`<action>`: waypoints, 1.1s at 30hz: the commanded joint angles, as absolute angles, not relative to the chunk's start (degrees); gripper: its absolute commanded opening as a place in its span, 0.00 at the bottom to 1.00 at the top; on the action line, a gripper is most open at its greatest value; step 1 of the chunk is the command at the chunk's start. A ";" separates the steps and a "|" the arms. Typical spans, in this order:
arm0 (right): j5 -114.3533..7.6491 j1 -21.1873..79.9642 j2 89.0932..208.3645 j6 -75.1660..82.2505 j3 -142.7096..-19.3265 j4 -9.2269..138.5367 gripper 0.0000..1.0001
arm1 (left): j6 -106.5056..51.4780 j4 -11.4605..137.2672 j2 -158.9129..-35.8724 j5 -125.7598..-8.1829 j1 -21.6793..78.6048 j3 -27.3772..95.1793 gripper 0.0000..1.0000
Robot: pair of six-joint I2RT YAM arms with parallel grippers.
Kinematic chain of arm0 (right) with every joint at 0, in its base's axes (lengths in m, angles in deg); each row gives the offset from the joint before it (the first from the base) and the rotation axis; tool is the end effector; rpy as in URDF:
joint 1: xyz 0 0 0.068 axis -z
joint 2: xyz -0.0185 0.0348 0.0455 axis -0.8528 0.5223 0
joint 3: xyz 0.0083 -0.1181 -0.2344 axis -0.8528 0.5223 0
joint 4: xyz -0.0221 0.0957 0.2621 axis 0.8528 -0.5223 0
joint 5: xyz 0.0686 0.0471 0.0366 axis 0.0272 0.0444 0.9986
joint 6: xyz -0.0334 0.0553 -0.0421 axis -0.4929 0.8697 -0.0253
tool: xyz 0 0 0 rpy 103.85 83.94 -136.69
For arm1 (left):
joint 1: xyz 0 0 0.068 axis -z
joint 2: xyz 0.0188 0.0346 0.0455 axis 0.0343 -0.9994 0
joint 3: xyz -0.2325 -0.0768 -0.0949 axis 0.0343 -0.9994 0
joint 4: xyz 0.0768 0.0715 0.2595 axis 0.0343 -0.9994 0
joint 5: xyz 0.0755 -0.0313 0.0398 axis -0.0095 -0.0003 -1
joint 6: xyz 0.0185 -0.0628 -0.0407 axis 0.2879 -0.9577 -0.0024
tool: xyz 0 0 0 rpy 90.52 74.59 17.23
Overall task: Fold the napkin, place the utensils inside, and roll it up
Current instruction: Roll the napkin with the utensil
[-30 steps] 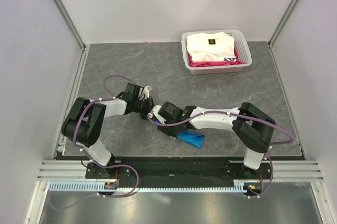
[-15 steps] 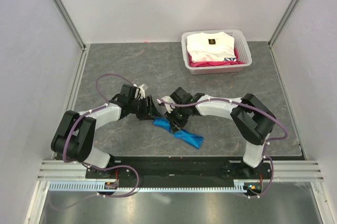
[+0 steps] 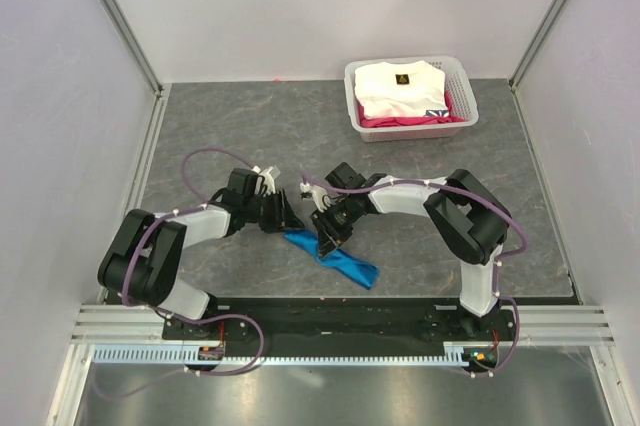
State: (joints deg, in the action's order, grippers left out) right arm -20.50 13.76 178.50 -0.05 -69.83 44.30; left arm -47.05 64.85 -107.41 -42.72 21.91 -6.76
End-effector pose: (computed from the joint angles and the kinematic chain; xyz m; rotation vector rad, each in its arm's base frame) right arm 0.2425 0.3006 0.0857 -1.2011 2.5772 1.1862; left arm 0.2582 -0.1310 0.0887 0.0221 2.5569 -1.0694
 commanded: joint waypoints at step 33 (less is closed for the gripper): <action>-62.22 -1.51 174.26 5.69 -72.01 38.88 0.92 | -47.93 70.91 -112.34 -38.76 21.74 -4.43 0.08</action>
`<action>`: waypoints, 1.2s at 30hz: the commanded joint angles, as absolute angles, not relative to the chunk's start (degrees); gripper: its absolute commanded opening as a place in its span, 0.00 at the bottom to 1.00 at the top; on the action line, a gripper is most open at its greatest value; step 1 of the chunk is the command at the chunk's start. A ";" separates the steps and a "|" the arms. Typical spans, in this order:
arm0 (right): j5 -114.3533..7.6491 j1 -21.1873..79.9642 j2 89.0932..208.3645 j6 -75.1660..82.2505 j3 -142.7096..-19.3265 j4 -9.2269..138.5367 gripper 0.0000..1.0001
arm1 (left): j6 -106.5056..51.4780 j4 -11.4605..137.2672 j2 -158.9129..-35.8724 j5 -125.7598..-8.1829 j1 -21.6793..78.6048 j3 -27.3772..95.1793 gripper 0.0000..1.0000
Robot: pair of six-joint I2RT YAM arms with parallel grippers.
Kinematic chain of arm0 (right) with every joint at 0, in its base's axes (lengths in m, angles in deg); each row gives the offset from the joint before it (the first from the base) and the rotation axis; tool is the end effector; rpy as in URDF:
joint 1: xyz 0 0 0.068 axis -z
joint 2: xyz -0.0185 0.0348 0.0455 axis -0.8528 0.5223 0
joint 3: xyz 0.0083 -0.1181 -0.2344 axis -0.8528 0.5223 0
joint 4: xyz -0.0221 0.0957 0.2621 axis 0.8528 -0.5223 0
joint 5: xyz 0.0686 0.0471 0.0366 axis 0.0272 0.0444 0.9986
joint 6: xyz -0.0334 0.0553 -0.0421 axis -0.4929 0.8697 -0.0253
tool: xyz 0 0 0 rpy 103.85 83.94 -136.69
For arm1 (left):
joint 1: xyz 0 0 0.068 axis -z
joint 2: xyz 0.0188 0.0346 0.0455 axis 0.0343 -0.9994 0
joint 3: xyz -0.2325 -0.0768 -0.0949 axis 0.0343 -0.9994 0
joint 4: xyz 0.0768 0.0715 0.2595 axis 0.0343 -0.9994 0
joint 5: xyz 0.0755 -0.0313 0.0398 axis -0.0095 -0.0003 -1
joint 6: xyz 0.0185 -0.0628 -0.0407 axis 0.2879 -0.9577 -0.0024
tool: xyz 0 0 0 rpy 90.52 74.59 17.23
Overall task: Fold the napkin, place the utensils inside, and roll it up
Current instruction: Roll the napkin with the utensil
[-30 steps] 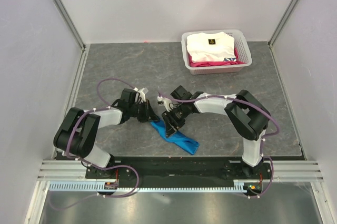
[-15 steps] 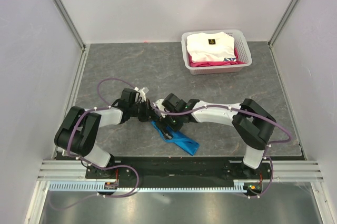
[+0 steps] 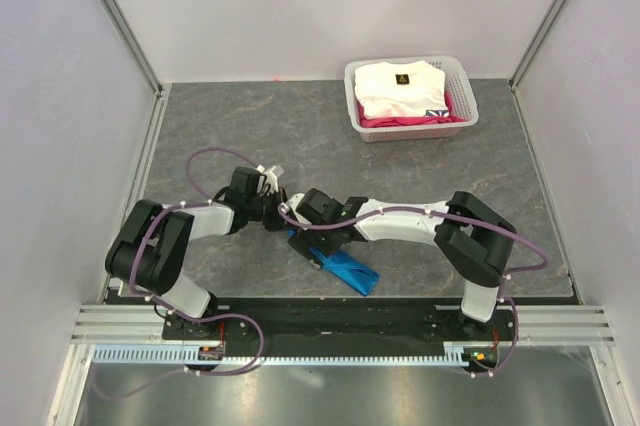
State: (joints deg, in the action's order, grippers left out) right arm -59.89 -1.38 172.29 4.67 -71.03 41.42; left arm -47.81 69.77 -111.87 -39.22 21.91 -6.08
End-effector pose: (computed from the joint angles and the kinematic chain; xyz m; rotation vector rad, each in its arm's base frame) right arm 0.1951 0.3391 0.1146 -1.2023 2.4533 0.3902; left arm 0.2645 -0.1369 0.0798 0.0450 2.5400 -1.1523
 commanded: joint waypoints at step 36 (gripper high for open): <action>-76.38 7.62 178.82 13.08 -72.88 37.83 0.45 | -51.27 57.20 -102.77 -51.67 9.35 3.66 1.00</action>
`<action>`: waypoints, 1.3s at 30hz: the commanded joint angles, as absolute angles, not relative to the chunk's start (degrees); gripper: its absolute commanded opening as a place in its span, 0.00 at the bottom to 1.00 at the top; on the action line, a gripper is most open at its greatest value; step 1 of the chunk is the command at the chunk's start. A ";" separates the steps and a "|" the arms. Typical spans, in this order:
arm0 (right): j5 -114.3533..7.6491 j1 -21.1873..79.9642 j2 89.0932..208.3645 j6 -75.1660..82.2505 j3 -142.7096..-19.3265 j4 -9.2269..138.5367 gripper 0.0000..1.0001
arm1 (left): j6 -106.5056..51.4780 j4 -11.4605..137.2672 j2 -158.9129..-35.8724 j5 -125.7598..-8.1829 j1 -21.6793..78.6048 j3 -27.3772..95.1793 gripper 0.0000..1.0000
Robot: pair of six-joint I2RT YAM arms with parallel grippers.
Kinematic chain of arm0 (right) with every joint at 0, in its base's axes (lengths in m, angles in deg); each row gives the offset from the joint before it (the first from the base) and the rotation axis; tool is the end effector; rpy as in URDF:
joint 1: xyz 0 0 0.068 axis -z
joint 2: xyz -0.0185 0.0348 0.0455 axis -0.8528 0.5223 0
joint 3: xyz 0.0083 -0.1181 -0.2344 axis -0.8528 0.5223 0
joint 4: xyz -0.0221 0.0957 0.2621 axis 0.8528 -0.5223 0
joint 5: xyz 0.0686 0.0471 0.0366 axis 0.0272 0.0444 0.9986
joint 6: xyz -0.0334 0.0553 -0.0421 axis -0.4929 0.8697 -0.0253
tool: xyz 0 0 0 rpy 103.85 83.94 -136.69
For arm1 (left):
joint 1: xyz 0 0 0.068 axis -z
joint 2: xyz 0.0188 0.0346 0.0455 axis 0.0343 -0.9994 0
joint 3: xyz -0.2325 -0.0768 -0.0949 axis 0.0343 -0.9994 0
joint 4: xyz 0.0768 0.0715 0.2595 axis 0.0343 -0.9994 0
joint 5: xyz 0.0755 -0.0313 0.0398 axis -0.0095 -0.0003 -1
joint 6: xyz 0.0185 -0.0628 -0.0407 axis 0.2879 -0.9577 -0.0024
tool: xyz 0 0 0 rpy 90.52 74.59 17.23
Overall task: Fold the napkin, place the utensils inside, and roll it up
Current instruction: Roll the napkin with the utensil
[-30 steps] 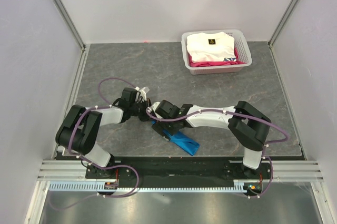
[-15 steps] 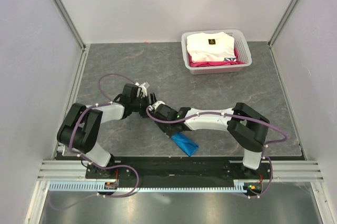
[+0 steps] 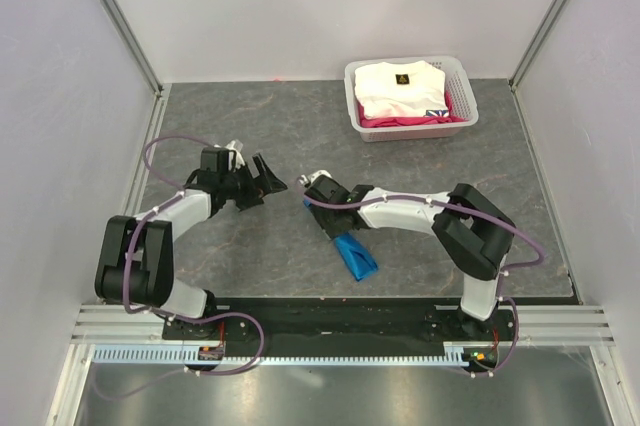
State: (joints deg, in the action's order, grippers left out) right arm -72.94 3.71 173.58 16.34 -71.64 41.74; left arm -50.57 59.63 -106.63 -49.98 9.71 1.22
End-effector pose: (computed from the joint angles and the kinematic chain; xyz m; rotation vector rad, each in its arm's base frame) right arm 0.2380 0.3141 0.1111 -0.7355 2.5374 0.1605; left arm 0.3108 -0.0704 0.1241 -0.3553 2.4311 -0.8657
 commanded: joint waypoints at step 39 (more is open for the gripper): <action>-74.61 24.67 133.95 16.68 -58.87 51.52 0.98 | -31.93 35.49 -58.38 -51.15 8.82 5.16 1.00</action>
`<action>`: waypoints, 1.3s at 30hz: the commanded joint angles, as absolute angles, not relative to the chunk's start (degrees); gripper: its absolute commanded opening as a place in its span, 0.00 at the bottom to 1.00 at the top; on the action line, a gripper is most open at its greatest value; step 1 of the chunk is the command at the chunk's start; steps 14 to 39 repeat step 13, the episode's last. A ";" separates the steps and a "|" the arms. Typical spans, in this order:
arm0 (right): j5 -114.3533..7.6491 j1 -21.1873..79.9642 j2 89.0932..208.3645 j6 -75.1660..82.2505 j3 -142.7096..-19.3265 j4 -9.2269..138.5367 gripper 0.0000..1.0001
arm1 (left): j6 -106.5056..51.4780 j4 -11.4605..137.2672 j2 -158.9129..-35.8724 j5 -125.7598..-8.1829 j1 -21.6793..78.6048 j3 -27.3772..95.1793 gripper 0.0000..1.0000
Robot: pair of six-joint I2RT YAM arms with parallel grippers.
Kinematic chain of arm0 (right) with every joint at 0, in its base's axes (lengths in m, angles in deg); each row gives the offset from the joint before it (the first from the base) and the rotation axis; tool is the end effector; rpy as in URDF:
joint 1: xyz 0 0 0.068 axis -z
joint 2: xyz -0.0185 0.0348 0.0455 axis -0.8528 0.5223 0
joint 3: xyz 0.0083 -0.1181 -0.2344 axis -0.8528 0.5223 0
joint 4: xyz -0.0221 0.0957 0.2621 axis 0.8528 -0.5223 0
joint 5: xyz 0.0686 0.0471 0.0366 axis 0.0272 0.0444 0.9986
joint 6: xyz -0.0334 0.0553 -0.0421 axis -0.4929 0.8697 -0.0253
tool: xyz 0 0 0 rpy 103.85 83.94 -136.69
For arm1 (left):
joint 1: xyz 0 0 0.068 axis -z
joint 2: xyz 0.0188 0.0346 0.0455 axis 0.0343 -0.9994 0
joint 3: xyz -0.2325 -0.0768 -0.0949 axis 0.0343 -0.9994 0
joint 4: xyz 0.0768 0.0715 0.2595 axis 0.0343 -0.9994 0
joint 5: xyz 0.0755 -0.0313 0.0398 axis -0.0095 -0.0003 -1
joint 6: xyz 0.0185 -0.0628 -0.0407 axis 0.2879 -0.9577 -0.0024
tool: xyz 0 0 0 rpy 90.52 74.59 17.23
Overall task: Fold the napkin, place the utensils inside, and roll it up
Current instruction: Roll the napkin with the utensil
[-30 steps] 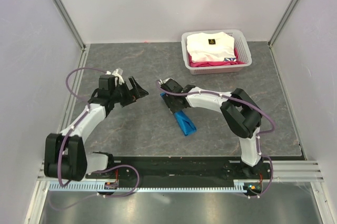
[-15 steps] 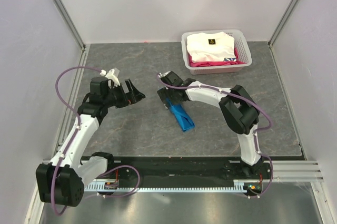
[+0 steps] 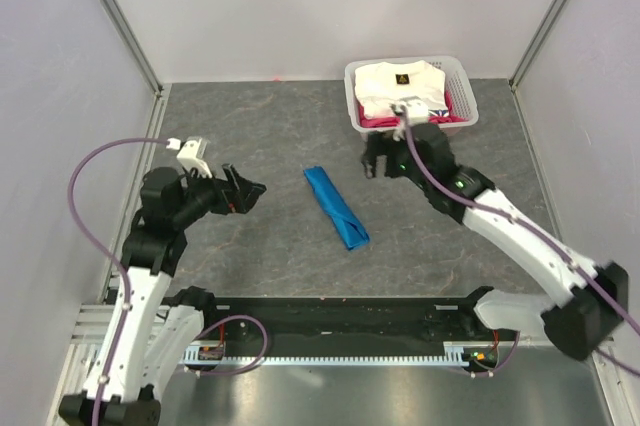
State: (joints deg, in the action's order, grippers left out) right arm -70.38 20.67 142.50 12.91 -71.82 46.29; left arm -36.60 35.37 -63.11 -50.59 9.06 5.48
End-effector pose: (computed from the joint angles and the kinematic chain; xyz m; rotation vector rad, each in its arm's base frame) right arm 0.2809 0.2048 0.3150 -0.2867 2.0480 0.4195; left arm 0.2088 -0.0534 0.3004 0.0515 2.0035 -0.7367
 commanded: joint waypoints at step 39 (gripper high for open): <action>-82.09 25.82 115.46 16.94 -43.35 52.77 0.98 | -31.58 35.49 -51.87 -55.02 8.82 2.07 1.00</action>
